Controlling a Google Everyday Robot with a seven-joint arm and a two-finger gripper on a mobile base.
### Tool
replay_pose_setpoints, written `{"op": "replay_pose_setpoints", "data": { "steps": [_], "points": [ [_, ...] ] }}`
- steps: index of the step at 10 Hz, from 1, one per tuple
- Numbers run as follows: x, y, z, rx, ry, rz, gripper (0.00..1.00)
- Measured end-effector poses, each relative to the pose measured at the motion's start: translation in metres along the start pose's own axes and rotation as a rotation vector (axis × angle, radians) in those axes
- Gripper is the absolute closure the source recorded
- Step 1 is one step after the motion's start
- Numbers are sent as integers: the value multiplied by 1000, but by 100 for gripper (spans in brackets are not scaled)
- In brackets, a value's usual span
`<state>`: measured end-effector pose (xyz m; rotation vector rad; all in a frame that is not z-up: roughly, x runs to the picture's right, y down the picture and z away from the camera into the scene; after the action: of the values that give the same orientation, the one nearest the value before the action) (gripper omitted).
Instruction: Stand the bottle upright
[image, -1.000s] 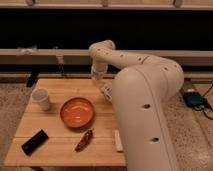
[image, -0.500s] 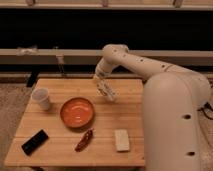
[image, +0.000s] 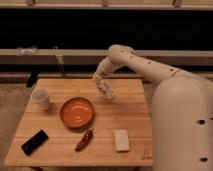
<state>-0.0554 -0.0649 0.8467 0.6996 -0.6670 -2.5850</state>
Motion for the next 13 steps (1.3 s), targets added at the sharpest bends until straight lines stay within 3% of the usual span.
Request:
{"op": "replay_pose_setpoints", "data": {
  "steps": [8, 13],
  "points": [
    [-9, 4, -3, -11, 145, 46, 100],
    [-26, 7, -12, -55, 220, 115, 100]
  ]
}}
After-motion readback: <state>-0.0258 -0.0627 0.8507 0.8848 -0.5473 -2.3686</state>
